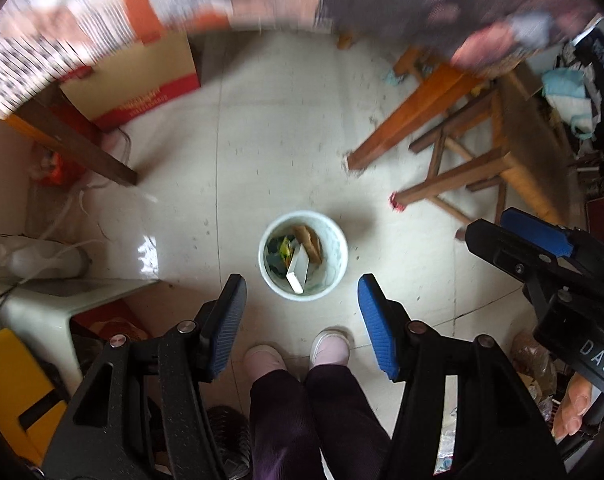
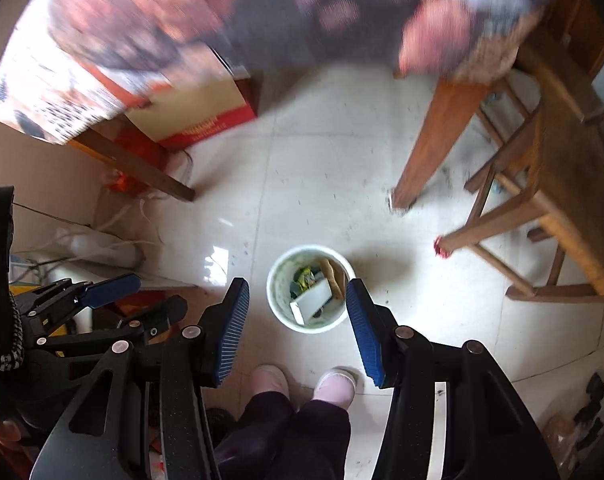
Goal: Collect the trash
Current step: 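Raise both tools from the bucket back up toward the table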
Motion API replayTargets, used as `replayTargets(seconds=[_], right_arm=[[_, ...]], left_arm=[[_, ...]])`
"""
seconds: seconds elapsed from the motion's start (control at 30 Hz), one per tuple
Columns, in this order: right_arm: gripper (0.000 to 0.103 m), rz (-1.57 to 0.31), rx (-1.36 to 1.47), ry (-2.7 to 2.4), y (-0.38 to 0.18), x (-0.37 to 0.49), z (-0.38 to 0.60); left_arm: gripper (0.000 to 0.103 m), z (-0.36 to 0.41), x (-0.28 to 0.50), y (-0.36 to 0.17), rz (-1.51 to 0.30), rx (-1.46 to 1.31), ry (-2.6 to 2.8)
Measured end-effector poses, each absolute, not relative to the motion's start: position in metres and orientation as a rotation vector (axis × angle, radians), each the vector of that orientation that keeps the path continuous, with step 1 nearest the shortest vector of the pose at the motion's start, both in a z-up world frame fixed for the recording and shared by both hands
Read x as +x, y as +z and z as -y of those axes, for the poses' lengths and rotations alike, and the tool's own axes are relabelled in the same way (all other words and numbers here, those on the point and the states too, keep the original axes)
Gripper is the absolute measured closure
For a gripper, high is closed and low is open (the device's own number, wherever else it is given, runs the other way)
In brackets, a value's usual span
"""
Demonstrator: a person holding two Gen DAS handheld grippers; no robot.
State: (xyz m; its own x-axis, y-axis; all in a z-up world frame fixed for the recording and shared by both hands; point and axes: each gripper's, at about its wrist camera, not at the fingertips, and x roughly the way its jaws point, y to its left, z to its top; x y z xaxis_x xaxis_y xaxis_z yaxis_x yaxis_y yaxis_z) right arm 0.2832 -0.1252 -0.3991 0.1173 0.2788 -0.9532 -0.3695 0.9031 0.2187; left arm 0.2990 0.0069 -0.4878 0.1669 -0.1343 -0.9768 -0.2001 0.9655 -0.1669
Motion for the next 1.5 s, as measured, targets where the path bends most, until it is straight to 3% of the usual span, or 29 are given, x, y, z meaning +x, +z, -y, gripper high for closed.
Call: replayTargets(seconds=[0.47,0.83,1.07,1.2,1.3,1.5], right_arm=[[0.056,-1.079,-0.067,0.468,-0.19,0.276,0.106],[0.056,-0.802,0.041,0.434,-0.044,0.239,0.099],[0.055,-0.658,0.017,0.415,0.002,0.226,0.091],[0.042,-0.598,0.042,0.395,0.014,0.23,0.096],[0.031,-0.578,0.046,0.385,0.018,0.236,0.1],[0.028,-0.57,0.07,0.392,0.015,0.276,0.112]], left_arm=[[0.046,-0.038,0.283,-0.243,-1.066,-0.231,0.046],[0.042,-0.058,0.246,-0.099,-0.826,-0.222,0.001],[0.032,-0.064,0.222,-0.042,-0.676,-0.18,0.021],[0.028,-0.069,0.224,-0.027,-0.636,-0.151,0.026],[0.016,-0.072,0.233,-0.021,-0.612,-0.144,0.038],[0.013,-0.075,0.267,-0.022,-0.61,-0.159,0.068]])
